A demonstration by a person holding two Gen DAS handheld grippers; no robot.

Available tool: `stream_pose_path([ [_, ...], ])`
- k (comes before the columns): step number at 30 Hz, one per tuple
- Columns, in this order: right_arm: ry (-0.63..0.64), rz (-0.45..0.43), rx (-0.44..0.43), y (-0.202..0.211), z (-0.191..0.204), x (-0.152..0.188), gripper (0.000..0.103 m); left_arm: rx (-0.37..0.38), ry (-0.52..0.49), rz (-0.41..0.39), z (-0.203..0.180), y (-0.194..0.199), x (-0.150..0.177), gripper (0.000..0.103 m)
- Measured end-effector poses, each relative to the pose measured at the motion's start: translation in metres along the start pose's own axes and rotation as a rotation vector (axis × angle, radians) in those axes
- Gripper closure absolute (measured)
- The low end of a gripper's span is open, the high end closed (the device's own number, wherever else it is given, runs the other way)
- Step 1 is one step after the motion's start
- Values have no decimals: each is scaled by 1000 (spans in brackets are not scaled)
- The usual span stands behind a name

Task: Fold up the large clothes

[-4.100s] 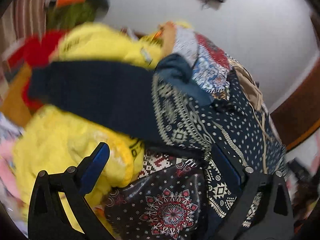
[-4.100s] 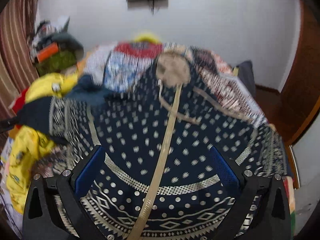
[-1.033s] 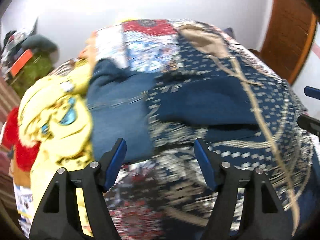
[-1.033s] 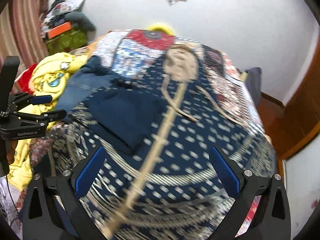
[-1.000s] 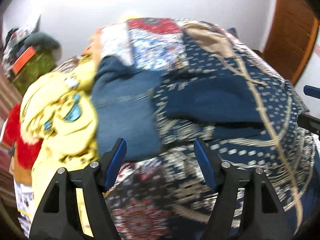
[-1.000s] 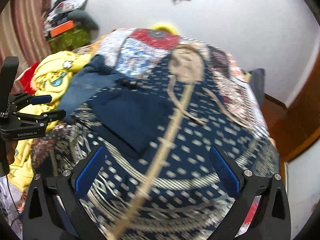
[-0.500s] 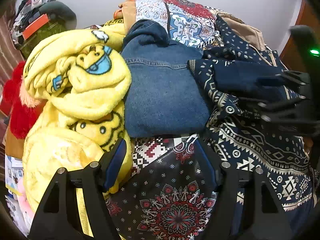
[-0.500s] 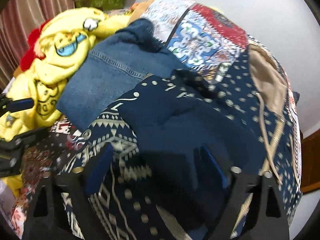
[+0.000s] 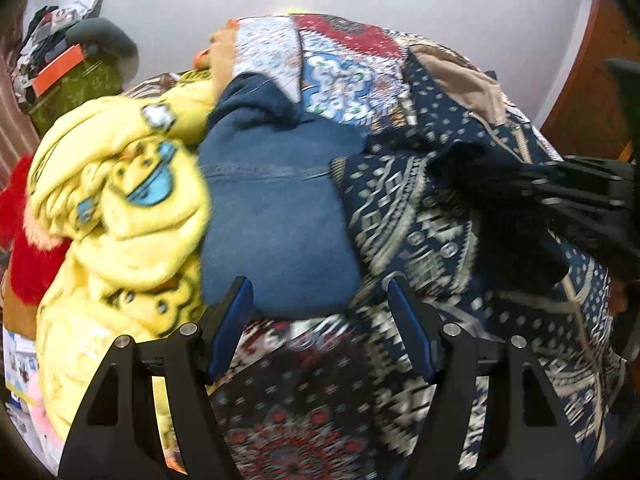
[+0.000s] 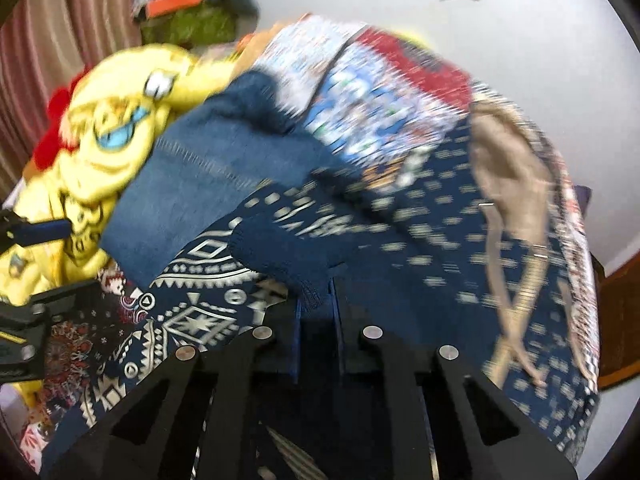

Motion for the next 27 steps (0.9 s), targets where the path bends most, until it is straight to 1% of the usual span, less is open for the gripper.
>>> stream_pose_path([
  [2, -38, -35, -1, 24, -20, 7, 92, 3, -1, 12, -11, -6, -7, 34],
  [3, -59, -55, 14, 39, -35, 13, 92, 4, -4, 22, -16, -10, -9, 34],
  [6, -114, -87, 48, 62, -68, 26, 92, 6, 7, 65, -25, -25, -13, 34],
  [8, -171, -100, 55, 73, -94, 37, 92, 13, 24, 92, -28, -34, -11, 34],
  [12, -263, -106, 70, 89, -140, 71, 92, -11, 64, 149, -28, -54, -2, 34],
  [15, -332, -85, 64, 85, -171, 99, 92, -28, 77, 174, -27, -65, 3, 33],
  [18, -398, -55, 21, 75, -190, 126, 92, -42, 86, 172, -27, -67, 5, 31],
  [19, -416, -43, 13, 70, -194, 133, 92, -54, 85, 172, -28, -68, 5, 30],
  [21, -452, -7, 17, 58, -203, 151, 92, -80, 85, 171, -28, -72, 7, 22],
  [25, -508, 53, -19, 41, -214, 181, 92, -70, 123, 175, -23, -75, 8, 20],
  [27, -511, 74, -29, 37, -214, 192, 92, -65, 136, 183, -22, -74, 8, 20],
])
Point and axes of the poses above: each gripper's, at about its wrist camera, not at the fingertips, and y roughly against the way its jaws point, z to its left, x to its underside, the point moved 4 cm from there along -y, roughly the way its jaws point, and after that the axes turned 8 degrees about z, right-handed, at the moved point
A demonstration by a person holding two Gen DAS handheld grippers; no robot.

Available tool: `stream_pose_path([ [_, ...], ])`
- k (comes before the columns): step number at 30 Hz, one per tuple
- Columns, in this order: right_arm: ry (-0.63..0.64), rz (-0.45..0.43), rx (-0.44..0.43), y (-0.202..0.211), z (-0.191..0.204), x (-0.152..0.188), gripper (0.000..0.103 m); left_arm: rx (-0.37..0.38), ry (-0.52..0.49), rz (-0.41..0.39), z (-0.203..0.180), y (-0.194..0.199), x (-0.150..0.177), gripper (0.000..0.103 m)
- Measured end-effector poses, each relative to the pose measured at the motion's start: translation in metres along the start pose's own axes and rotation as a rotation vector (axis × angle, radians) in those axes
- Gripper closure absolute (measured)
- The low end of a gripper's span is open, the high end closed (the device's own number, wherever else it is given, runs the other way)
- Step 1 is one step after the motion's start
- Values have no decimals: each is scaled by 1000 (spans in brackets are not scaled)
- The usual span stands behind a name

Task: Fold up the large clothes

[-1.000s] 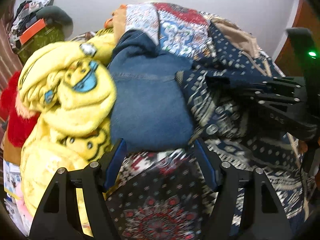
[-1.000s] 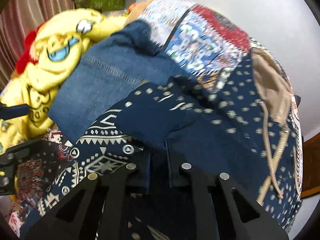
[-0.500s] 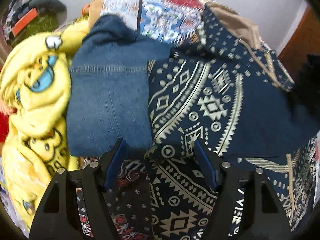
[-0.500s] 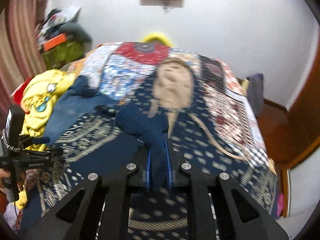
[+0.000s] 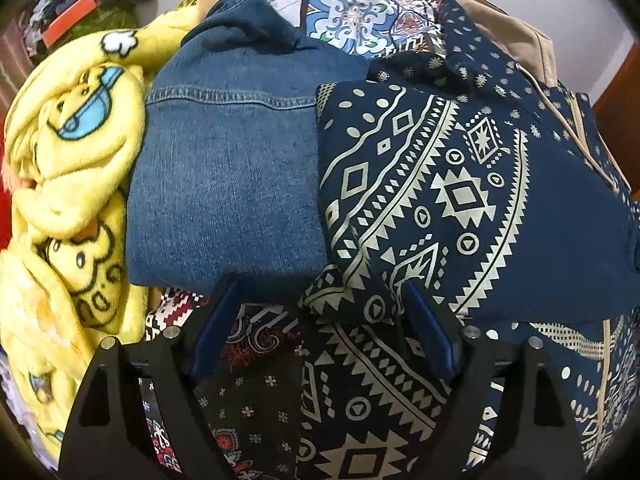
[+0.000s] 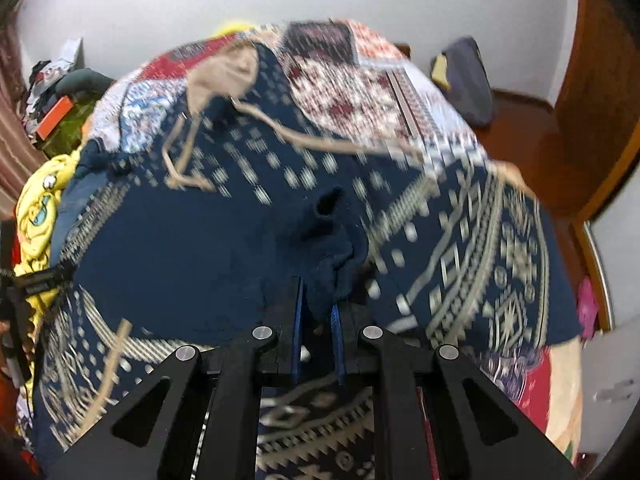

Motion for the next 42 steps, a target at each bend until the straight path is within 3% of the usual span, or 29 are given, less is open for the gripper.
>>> stream_pose_path([
  [5, -22, -7, -4, 13, -10, 13, 91, -56, -54, 16, -8, 14, 6, 20],
  [9, -78, -31, -19, 38, -28, 15, 86, -100, -142, -39, -29, 40, 11, 20],
  [11, -117, -46, -32, 52, -41, 16, 68, -107, -186, -84, -43, 57, 12, 20],
  [13, -175, -95, -33, 72, -58, 18, 42, -105, -227, -132, -60, 75, 12, 20],
  [15, -217, -139, -26, 85, -73, 21, 36, -90, -253, -168, -77, 90, 12, 20],
  [20, -307, -155, -9, 95, -110, 26, 34, 1, -300, -217, -124, 111, -2, 16],
  [27, -507, -68, -61, 51, -168, 45, 33, 116, -320, -192, -173, 102, -8, 15],
  [34, -682, -17, -190, 6, -200, 51, 31, 121, -347, -135, -195, 74, -4, 14],
  [42, -772, -57, -174, -19, -224, 25, 31, 111, -348, -112, -192, 58, -1, 15],
])
Point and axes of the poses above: each gripper's, at about its wrist camera, not at the fingertips, and y roughly against the way its jaws point, z to its left, x to its underside, the point moved 4 cm from there along -y, roughly the way its jaws point, and after that the axes turned 8 degrees about z, right-handed, at the moved point
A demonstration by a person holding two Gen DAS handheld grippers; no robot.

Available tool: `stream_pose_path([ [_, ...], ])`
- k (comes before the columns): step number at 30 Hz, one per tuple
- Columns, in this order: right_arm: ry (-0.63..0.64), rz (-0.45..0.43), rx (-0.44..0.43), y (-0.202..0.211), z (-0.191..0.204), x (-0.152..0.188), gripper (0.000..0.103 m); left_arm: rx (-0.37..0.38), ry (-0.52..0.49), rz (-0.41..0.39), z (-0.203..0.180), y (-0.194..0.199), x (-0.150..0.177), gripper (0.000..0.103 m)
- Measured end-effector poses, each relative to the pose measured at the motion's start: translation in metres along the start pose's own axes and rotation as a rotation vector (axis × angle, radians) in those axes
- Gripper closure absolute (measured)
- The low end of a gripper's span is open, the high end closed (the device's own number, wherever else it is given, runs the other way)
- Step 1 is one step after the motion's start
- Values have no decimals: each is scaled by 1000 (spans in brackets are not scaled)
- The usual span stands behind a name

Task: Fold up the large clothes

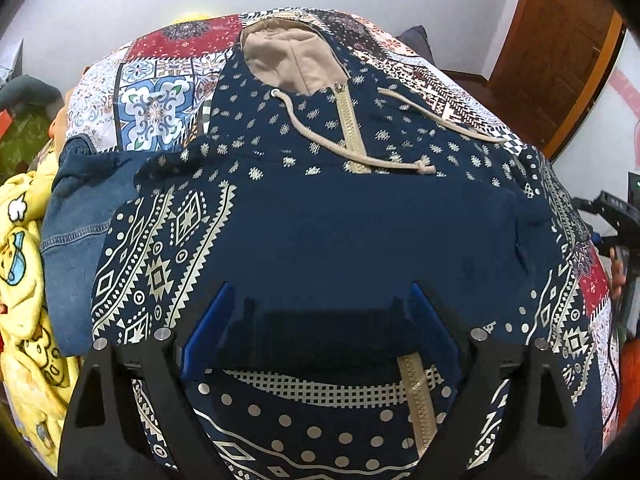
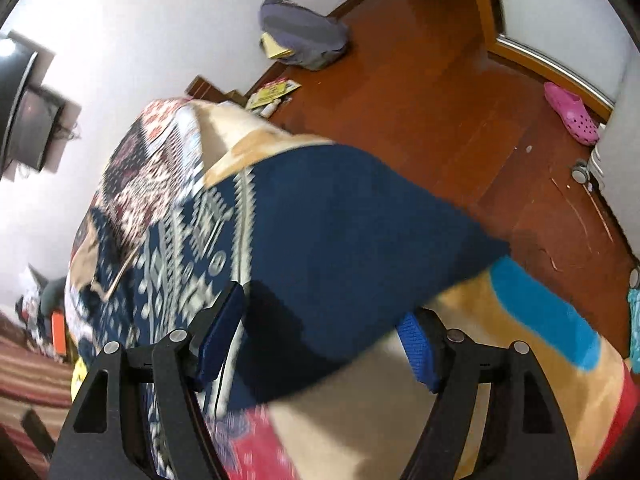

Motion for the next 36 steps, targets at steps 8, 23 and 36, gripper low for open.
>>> stream_pose_path([
  [8, -18, -86, 9, 12, 15, -13, 89, -52, -12, -17, 11, 10, 10, 15],
  [23, 553, -319, -128, 129, 203, 44, 93, -35, -5, -130, 23, 67, 28, 15],
  [36, 834, 56, -172, -14, 300, 169, 93, -63, 61, -133, 69, 78, 56, 15],
])
Point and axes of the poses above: each gripper's, at about its wrist camera, not at the fingertips, and y roughly against the way its jaws point, z to its left, x to its underside, the point moved 4 cm from there along -y, roughly the way its jaws point, and after that the axes turned 8 degrees about z, right-handed, at the moved point
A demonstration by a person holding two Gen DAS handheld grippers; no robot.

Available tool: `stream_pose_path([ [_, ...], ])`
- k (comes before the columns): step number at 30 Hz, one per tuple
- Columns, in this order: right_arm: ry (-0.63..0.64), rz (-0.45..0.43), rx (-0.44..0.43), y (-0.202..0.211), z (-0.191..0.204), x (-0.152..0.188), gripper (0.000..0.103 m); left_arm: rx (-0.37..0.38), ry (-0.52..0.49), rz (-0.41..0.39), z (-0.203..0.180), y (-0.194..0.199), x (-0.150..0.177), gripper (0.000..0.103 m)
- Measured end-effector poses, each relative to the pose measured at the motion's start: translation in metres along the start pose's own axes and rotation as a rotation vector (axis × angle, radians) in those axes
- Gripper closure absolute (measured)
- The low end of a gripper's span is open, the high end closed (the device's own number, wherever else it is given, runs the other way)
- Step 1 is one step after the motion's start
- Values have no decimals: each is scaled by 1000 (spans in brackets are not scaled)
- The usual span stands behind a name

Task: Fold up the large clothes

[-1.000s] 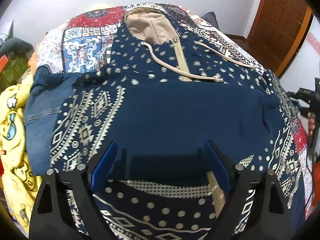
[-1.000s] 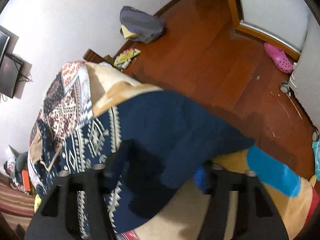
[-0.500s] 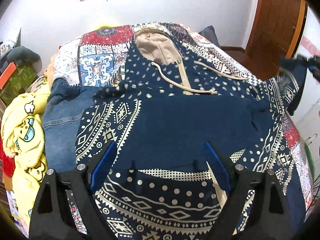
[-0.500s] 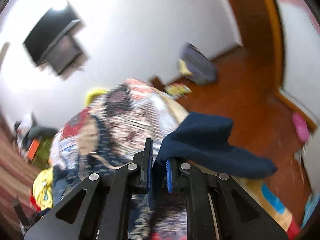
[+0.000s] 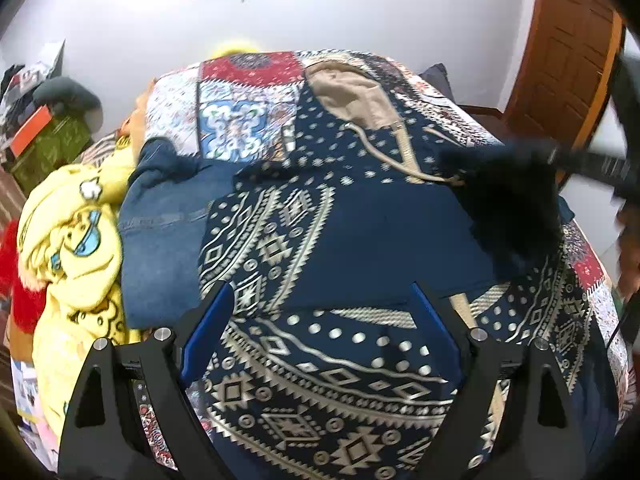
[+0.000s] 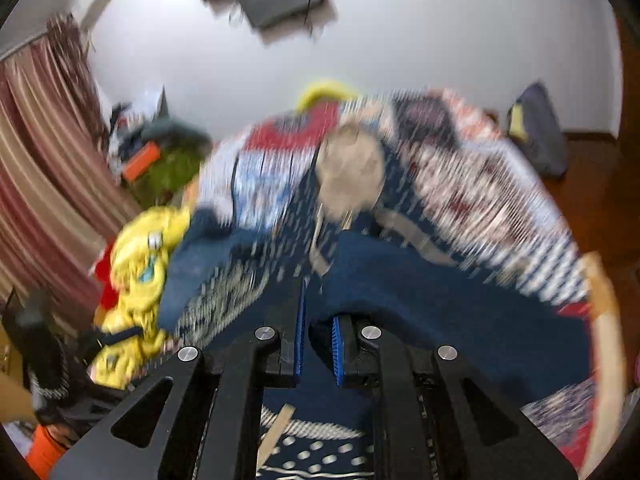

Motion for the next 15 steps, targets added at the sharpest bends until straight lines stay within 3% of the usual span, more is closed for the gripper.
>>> stream_pose_path([
  [6, -95, 160, 10, -54, -10, 35, 92, 8, 35, 38, 17, -6, 12, 15],
  [11, -128, 246, 4, -50, -12, 55, 89, -4, 9, 45, 10, -4, 14, 15],
  [12, -125, 261, 2, -44, -9, 59, 87, -4, 1, 42, 6, -2, 13, 15],
  [15, -101, 261, -29, -21, -4, 63, 66, 8, -29, 26, -11, 4, 6, 15],
])
Point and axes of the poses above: each gripper's, at about its wrist camera, not at the fingertips, and y roughly against the way its jaws point, z to its left, x to its underside, the point moved 4 cm from there along -y, roughly the way its jaws point, and after that the axes turned 8 degrees about z, right-handed, at the moved point
